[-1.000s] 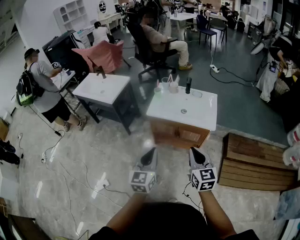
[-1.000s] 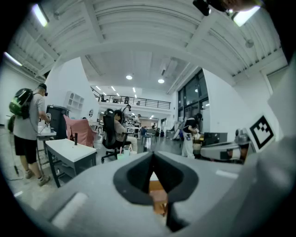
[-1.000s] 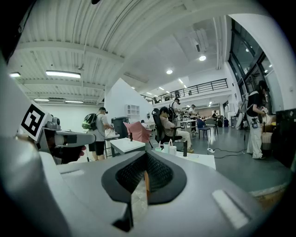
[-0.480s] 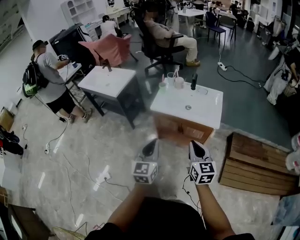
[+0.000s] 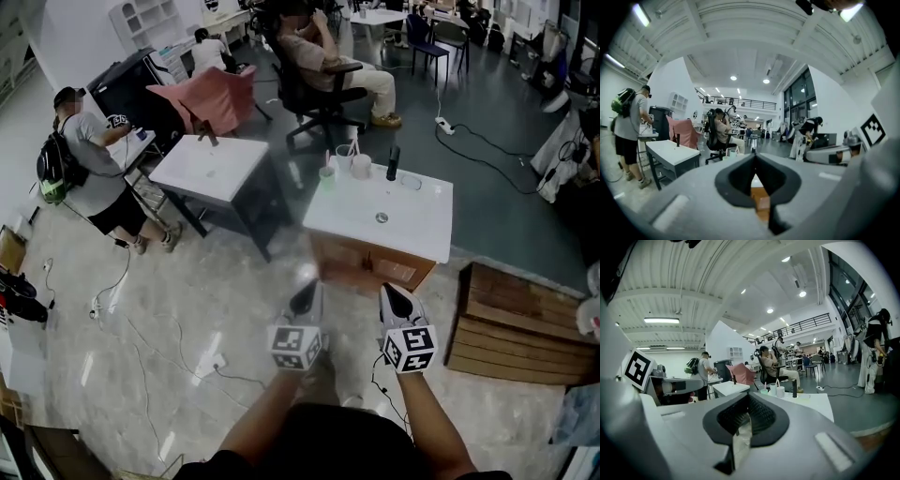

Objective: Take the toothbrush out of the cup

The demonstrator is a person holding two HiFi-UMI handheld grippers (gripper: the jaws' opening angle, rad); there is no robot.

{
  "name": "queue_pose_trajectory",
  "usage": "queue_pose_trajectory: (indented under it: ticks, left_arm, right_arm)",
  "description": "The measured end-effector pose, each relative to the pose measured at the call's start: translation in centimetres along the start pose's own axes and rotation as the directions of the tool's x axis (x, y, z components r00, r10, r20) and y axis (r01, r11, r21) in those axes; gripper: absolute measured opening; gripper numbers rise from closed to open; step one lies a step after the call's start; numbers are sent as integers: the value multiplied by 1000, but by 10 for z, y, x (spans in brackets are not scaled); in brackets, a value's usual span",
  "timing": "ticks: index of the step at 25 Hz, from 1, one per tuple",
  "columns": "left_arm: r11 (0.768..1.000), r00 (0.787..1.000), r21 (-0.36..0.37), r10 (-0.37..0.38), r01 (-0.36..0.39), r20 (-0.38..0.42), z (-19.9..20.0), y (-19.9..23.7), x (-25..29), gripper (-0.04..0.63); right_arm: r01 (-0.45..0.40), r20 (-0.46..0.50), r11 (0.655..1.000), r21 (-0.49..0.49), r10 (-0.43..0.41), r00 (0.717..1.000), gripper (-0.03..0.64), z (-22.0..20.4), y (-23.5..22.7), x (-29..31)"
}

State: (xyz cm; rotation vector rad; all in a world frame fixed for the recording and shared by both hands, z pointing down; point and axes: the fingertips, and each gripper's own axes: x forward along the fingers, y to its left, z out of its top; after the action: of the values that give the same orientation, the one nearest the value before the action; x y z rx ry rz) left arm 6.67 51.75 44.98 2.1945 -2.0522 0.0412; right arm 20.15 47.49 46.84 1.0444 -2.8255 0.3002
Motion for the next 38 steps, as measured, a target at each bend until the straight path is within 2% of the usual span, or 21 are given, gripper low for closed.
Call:
queue_pose_trajectory:
  ticks: [6,13,19,23,30,38]
  left_arm:
    - [999,999,-28,-36,36,8,-3,54,59,2]
    - [998,998,-20,-54,54,22,27,141,135,2]
    - [997,997,-19,-73,73,-10,34,201,187,2]
    - [996,996,-28,-89,89,12,49,239,217,2]
    - [990,991,-36,-134,133,-15,42,283,255,2]
    - [989,991,-67,-133,133,4,43,307,275,2]
  right_arm:
    - [18,-34,999,-44,-20,999,2,8,-13,80]
    - [66,-58,995,-79,-71,996,2,46,-27,192]
    - [76,-65,995,-70,-80,995,2,64,-30,275]
    - [85,-75,994,-63,-90,993,2,69,-31,326]
    - [117,-82,992,-43,-121,989,2,70,-32,381]
    - [120,-102,992,-46,-124,987,3,67,-34,412]
